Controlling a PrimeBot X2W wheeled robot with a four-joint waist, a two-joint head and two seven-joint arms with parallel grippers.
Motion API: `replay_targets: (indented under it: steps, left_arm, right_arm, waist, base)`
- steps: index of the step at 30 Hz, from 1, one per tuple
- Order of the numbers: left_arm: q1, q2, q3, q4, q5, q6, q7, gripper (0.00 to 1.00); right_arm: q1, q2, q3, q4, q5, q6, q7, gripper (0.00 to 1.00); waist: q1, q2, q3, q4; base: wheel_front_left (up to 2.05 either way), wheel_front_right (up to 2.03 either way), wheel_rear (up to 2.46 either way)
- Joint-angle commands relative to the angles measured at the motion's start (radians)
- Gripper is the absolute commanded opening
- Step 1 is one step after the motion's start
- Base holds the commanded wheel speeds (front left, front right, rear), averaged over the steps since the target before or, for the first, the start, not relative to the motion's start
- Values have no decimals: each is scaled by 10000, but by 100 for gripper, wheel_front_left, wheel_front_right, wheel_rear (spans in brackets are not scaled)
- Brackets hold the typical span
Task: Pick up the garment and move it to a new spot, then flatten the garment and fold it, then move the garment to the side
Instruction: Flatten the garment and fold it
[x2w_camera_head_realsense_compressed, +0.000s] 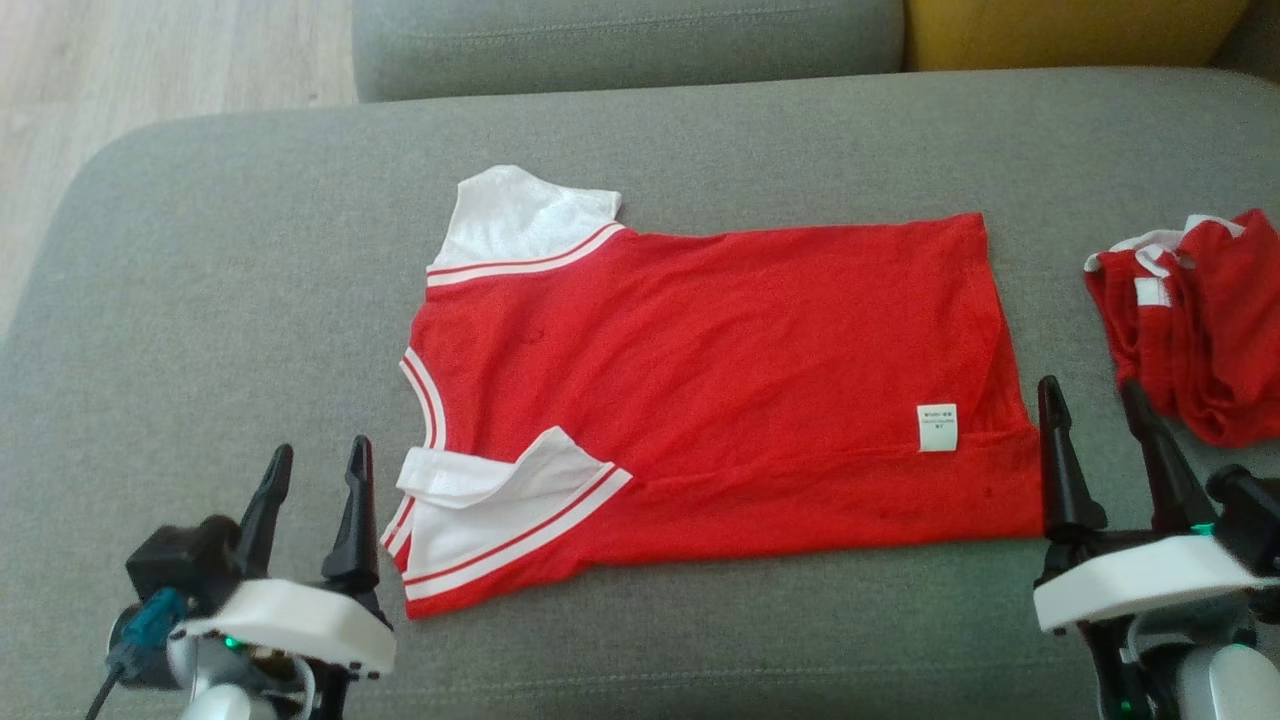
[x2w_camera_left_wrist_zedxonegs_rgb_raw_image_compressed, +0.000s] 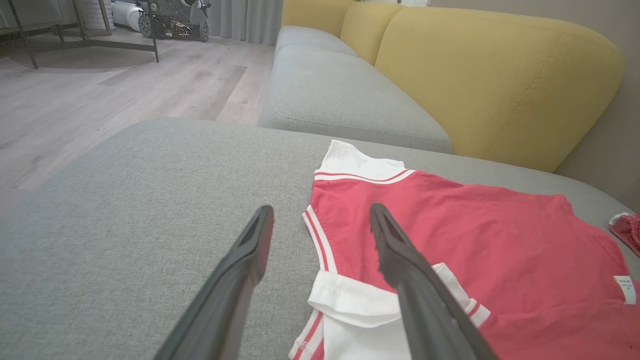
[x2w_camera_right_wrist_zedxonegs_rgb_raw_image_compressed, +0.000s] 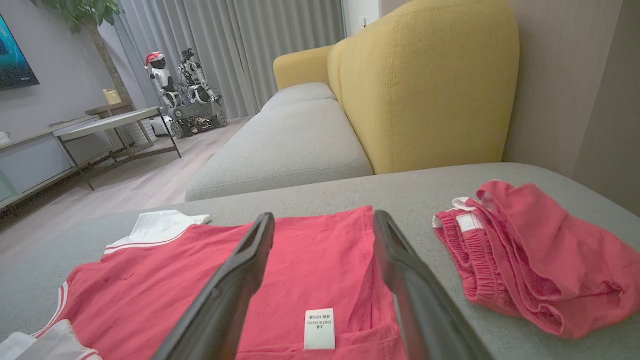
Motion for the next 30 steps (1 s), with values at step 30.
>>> replay_targets:
  steps: [30]
  left_arm:
    - [-11078,1504,143,5951,-1725,-2914,3652,100]
  right_arm:
    - [-3345,-106,1521,-312,515,-7,-832,100]
  waist:
    - [0,0,5210,-2008]
  base:
    - [0,0,0]
